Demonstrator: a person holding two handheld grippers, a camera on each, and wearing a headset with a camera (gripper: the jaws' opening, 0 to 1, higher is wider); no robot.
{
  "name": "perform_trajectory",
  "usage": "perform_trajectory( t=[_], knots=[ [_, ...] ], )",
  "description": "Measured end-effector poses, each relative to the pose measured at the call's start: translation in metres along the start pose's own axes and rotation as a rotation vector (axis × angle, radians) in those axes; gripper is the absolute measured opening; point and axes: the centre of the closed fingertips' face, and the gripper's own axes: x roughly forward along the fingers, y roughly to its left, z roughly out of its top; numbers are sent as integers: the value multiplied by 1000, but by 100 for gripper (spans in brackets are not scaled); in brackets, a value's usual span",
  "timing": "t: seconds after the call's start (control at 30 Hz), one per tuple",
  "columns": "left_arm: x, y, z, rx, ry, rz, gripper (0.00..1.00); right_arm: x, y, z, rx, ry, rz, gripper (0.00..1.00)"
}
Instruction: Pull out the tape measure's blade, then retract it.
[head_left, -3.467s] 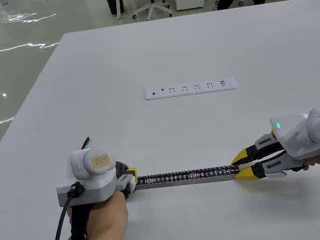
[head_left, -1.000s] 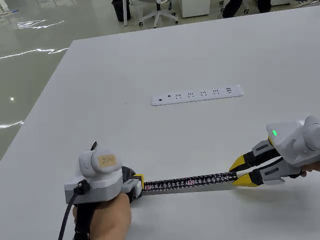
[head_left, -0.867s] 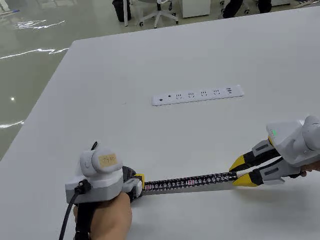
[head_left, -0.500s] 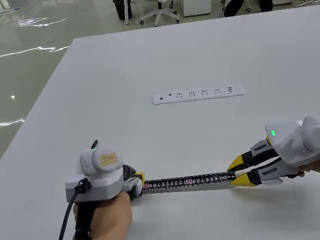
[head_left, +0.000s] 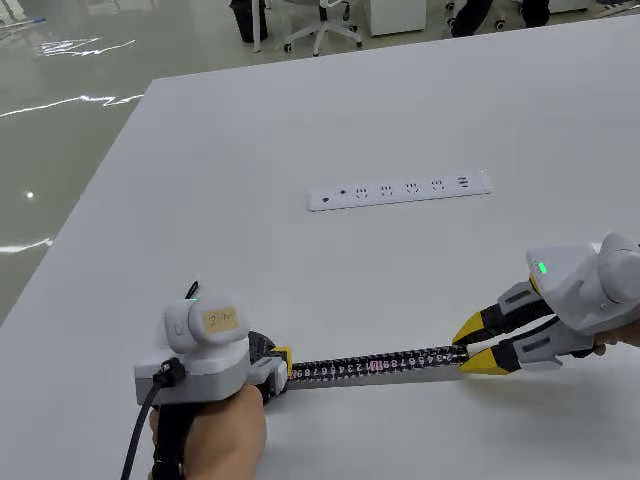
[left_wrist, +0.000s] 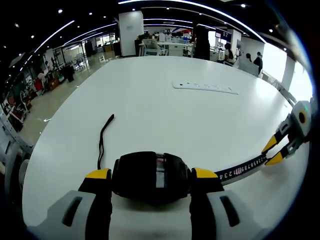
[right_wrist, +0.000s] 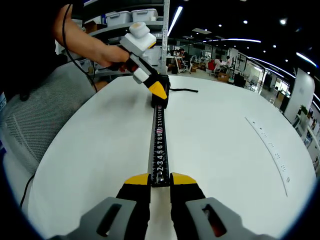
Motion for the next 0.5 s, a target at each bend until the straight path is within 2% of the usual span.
perform_trajectory(
  t=[0.5],
  knots=[
    [0,0,0,0,2,-3,59,2,2,6,-7,-1,1,14]
  ],
)
